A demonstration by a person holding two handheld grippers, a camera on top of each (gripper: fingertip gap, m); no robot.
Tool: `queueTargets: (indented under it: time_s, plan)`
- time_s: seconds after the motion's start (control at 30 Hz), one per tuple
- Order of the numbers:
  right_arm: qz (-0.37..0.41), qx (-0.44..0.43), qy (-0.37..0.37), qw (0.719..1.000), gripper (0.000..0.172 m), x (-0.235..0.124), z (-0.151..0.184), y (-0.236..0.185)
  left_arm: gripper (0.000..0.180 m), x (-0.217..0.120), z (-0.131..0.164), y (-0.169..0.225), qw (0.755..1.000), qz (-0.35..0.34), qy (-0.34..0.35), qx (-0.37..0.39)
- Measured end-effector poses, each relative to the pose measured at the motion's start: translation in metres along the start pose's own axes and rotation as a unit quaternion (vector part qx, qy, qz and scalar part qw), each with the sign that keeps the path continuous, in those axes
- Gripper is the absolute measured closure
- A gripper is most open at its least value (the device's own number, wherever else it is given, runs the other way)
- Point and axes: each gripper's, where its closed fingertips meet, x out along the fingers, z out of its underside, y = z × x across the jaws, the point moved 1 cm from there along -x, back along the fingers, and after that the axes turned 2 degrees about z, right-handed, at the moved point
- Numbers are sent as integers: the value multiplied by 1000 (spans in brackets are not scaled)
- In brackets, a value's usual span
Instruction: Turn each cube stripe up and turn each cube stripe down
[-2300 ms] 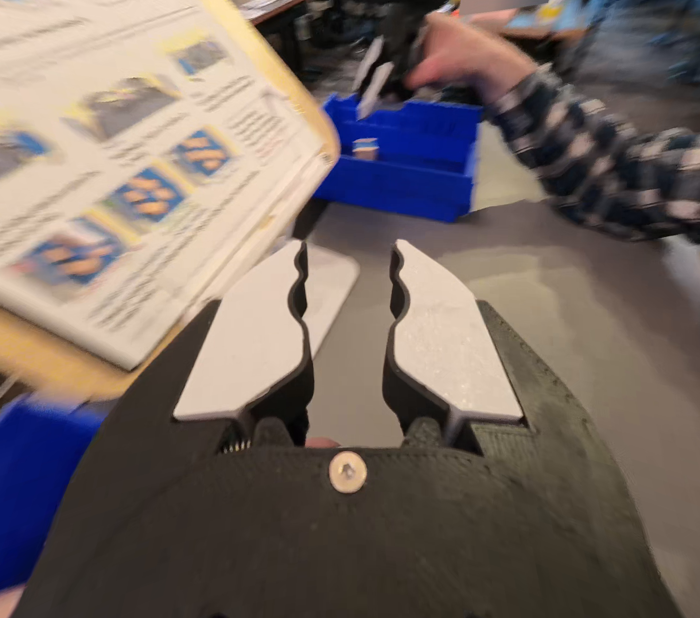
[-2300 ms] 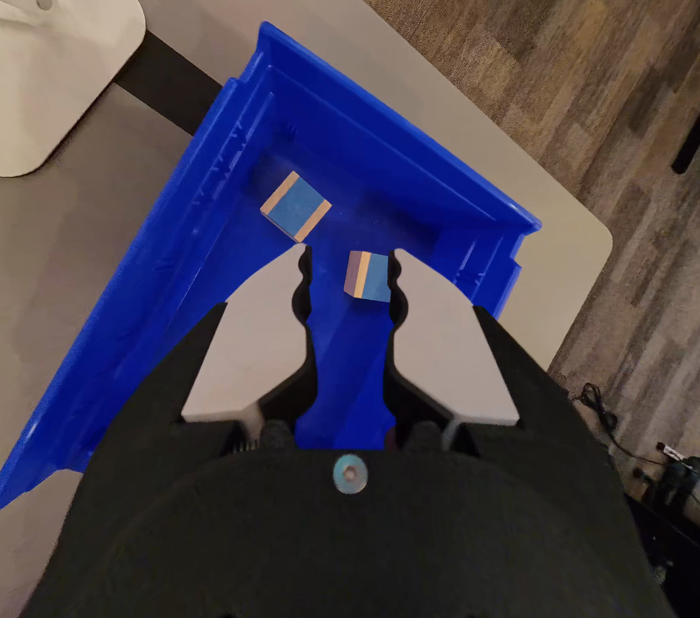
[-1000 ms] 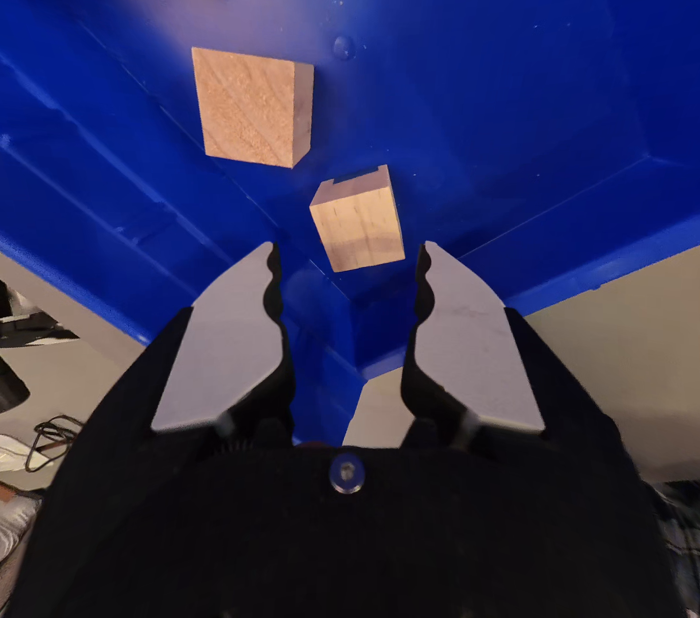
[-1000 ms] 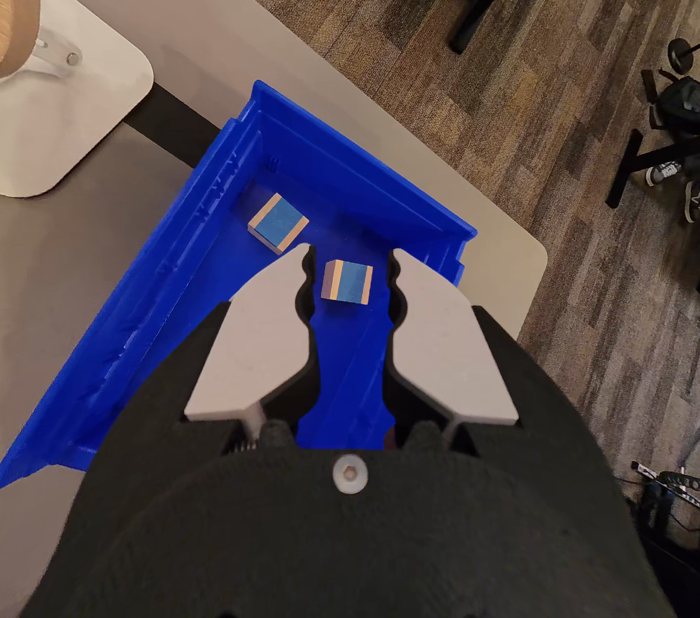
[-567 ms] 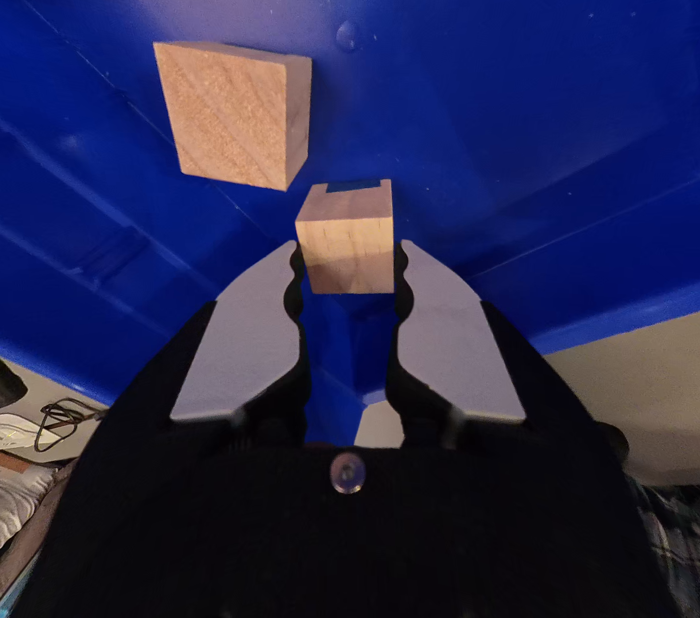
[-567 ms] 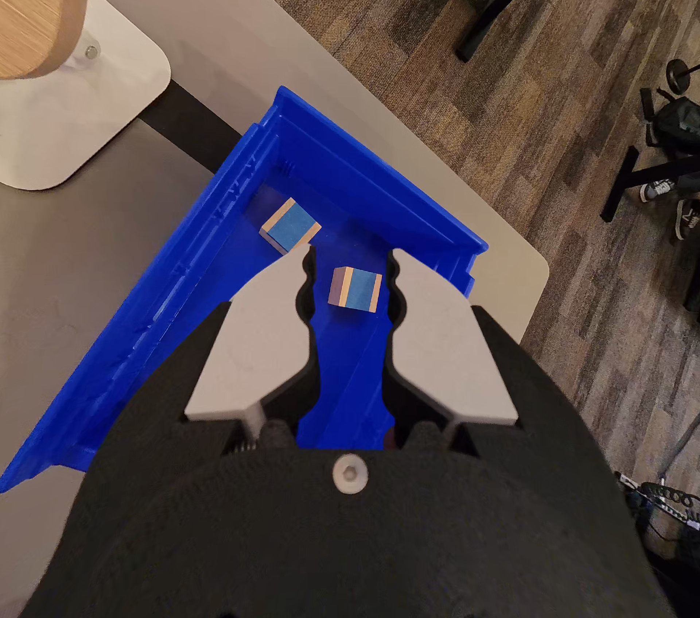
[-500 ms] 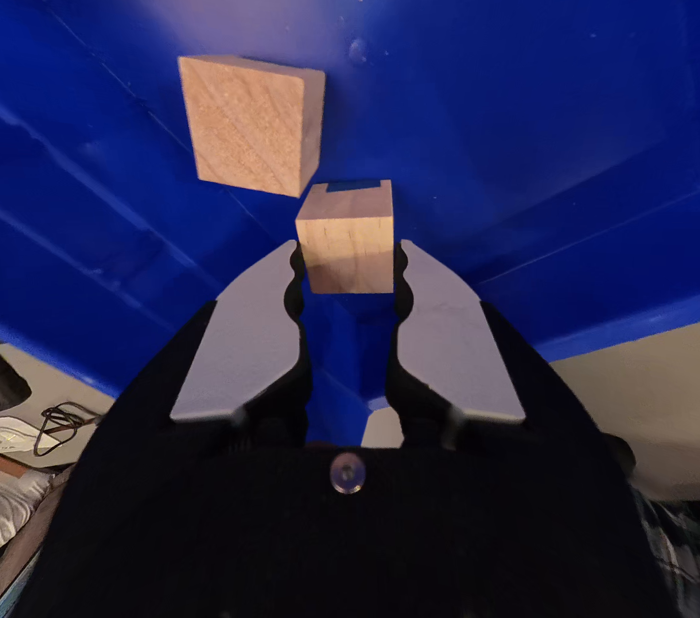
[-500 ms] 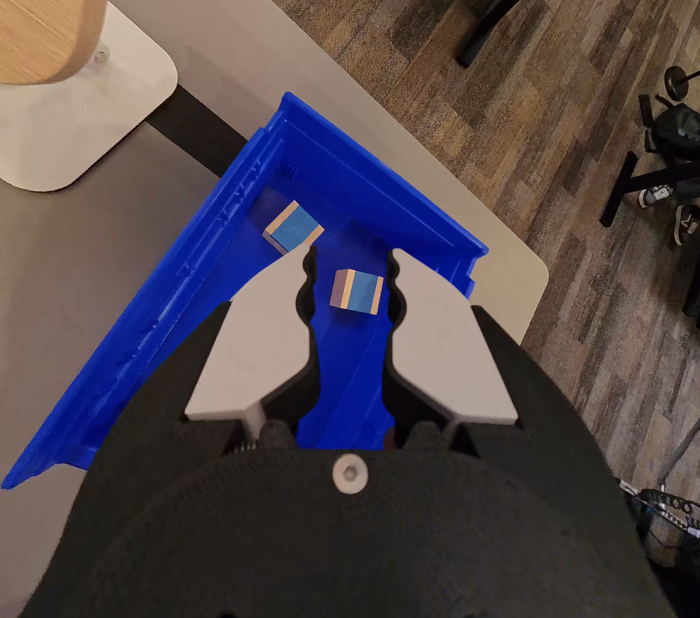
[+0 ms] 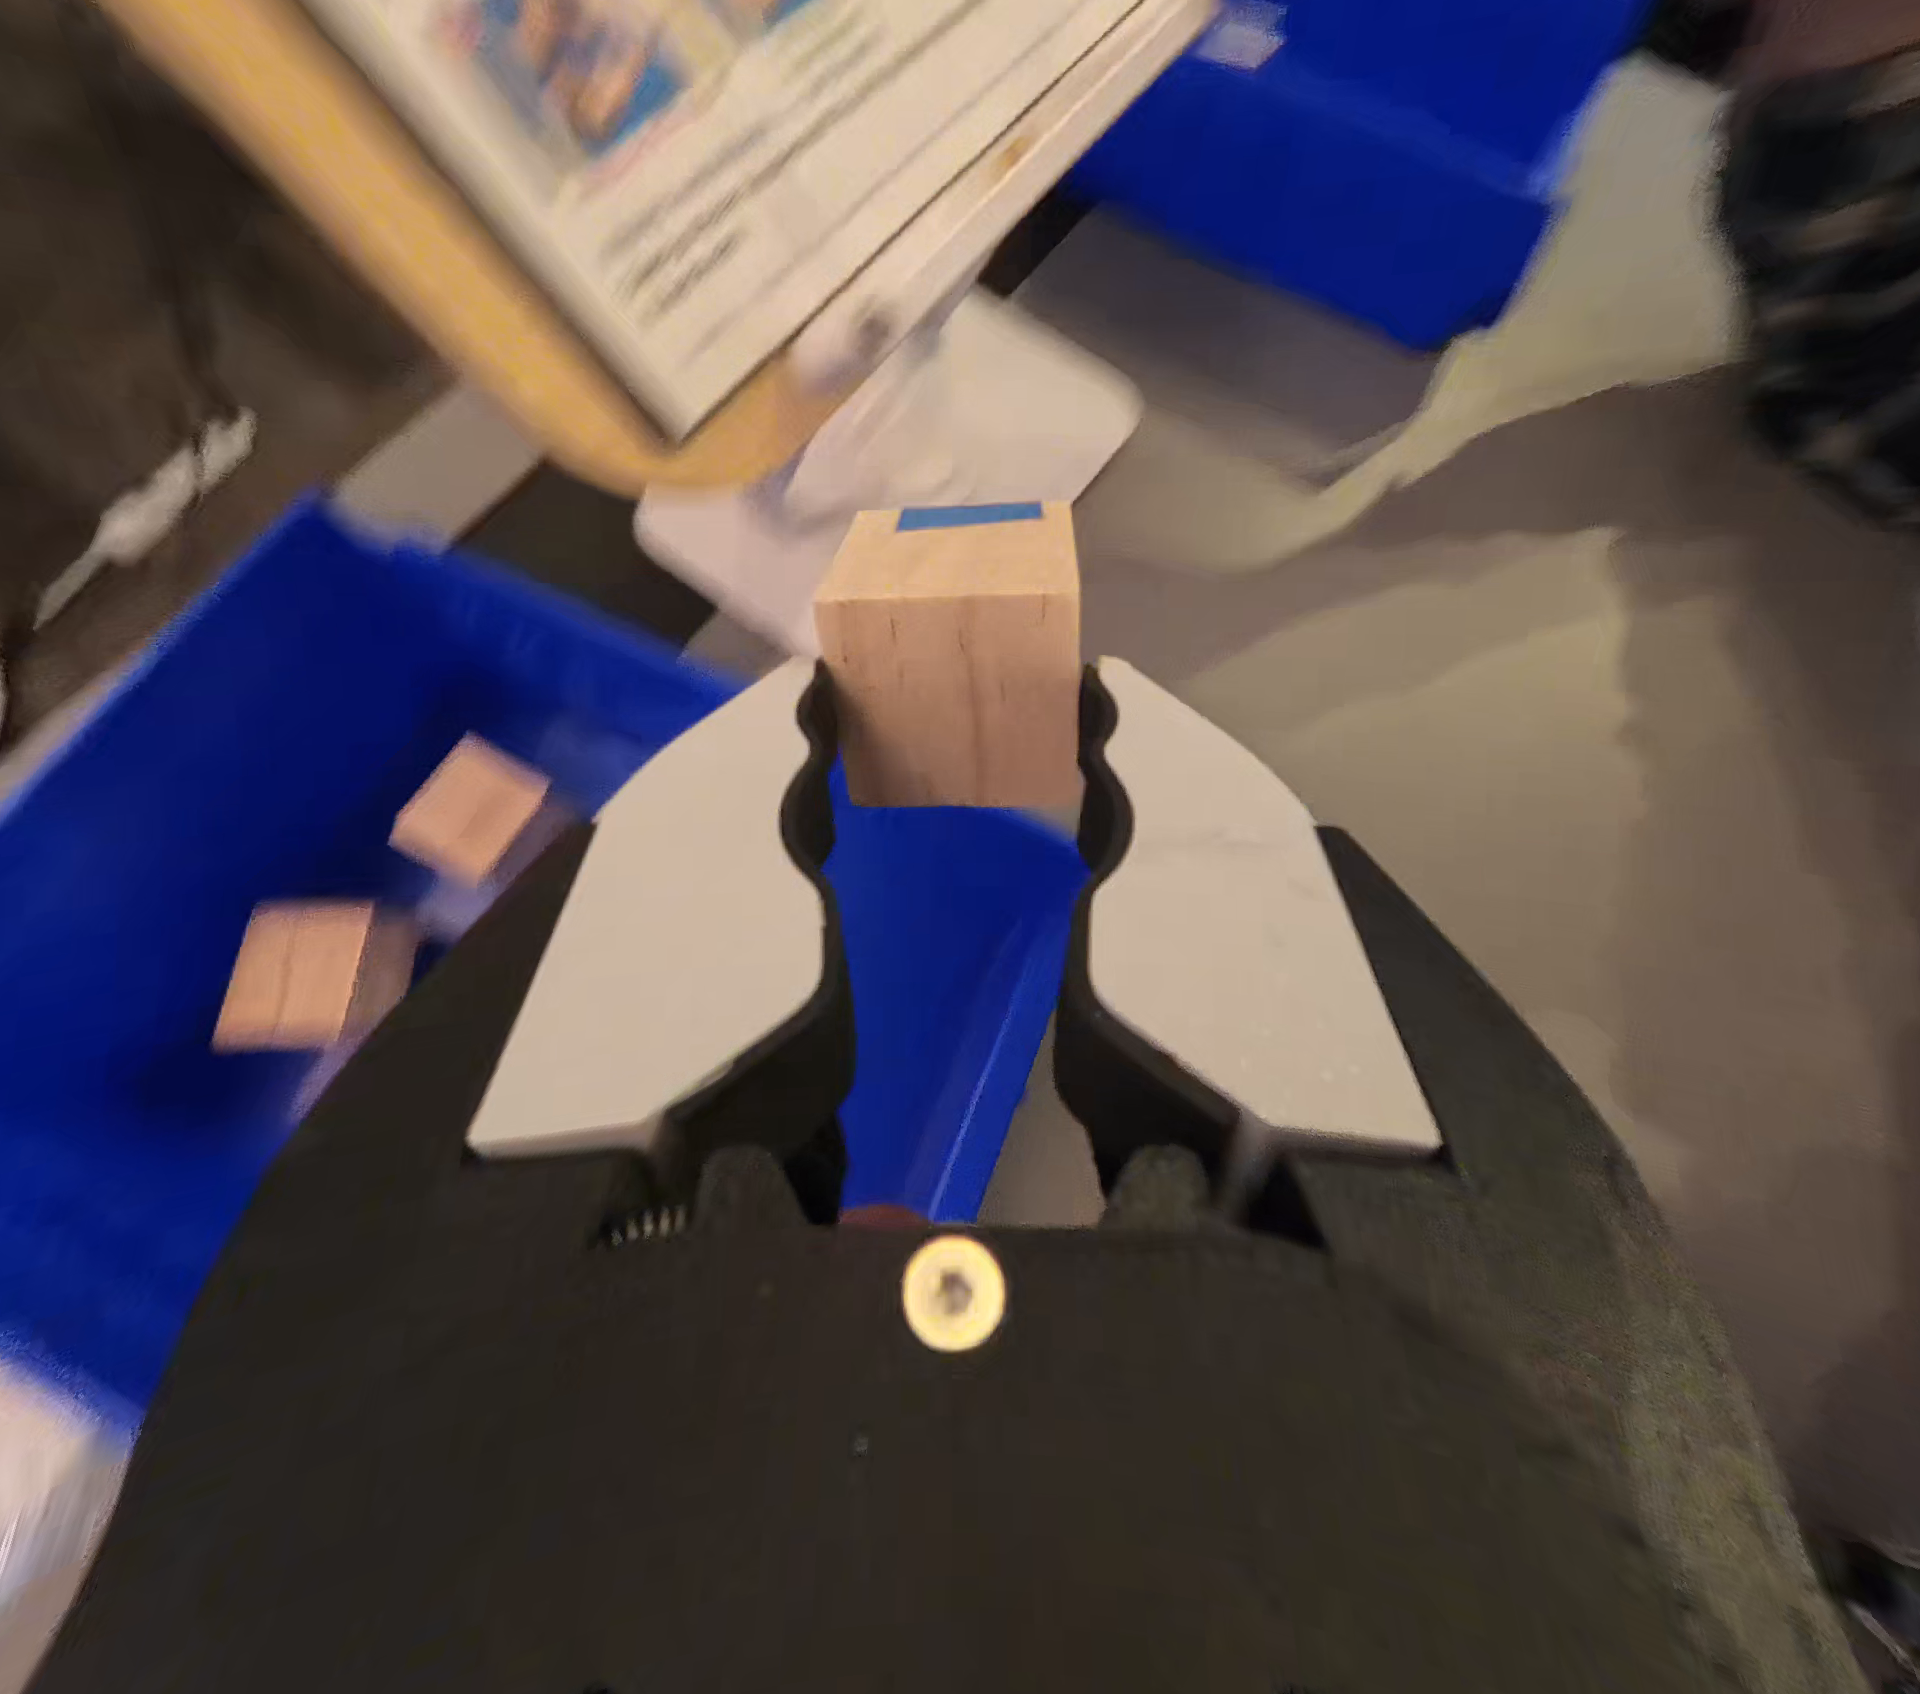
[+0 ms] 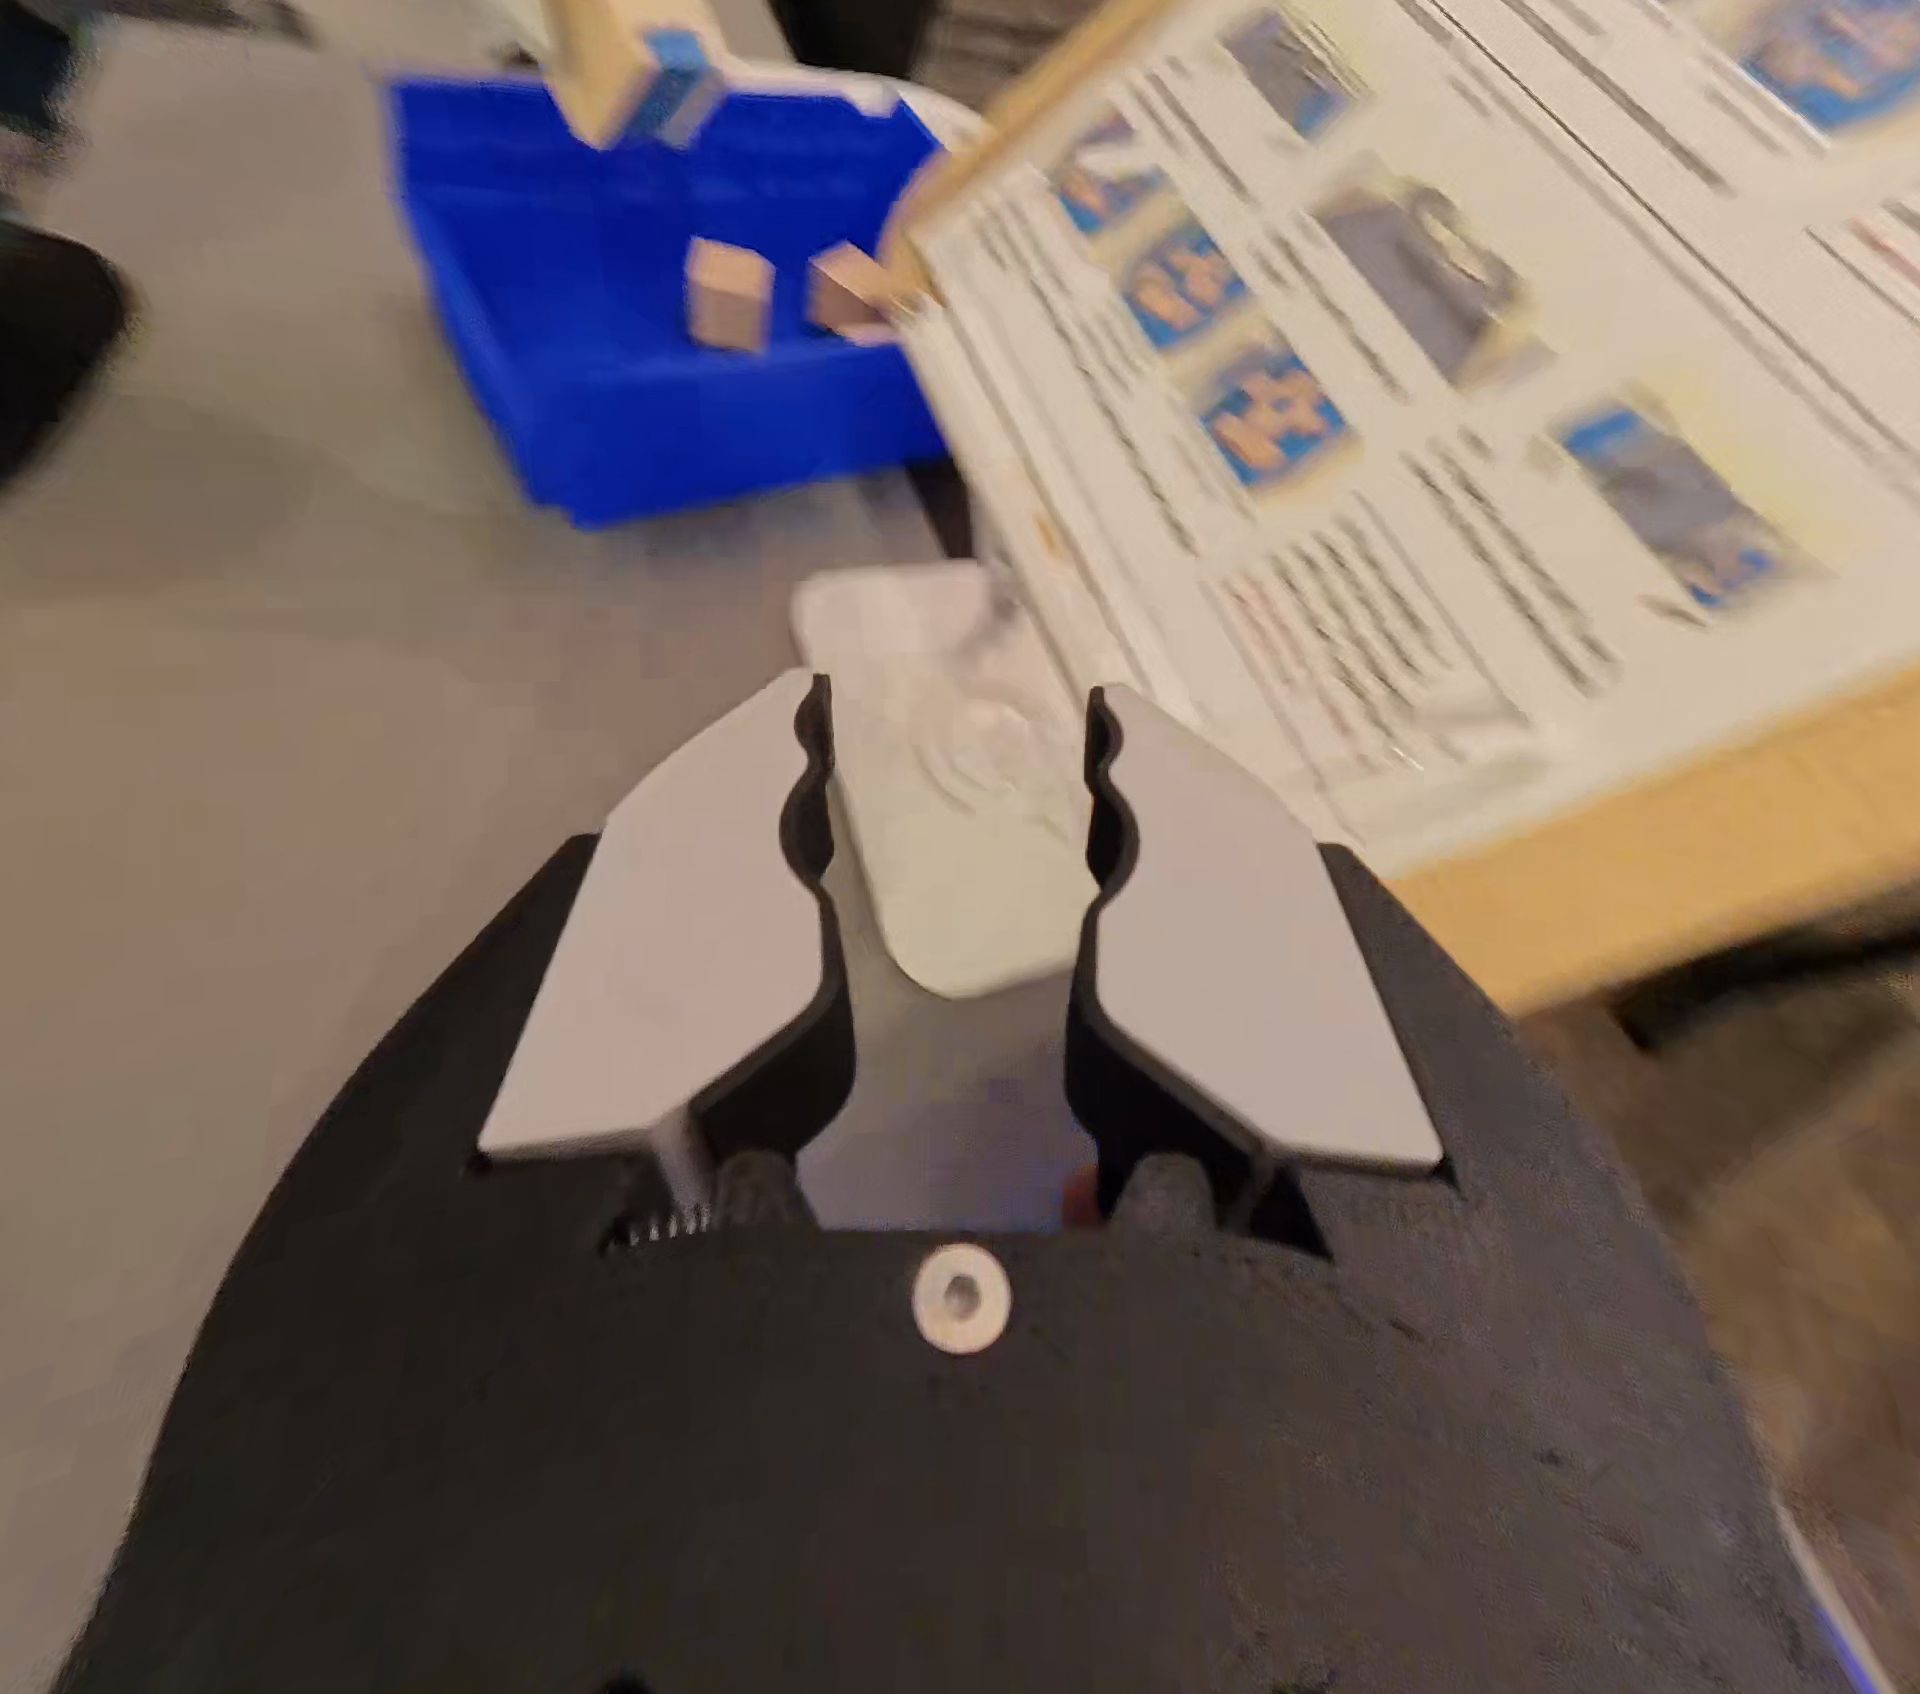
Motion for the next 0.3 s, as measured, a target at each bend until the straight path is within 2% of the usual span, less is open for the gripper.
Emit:
queueTargets:
  time_s: [0.1,0.17,0.3]
  plan:
    - [-77,-2,61,995,116,21,-19,-45,136,6,-40,45,989,88,99,64]
    - [-110,5,89,990,114,30,-26,-66,136,14,-57,71,975,136,146,95]
    - [-153,36,135,978,111,39,-37,-91,136,36,-76,106,947,219,216,96]
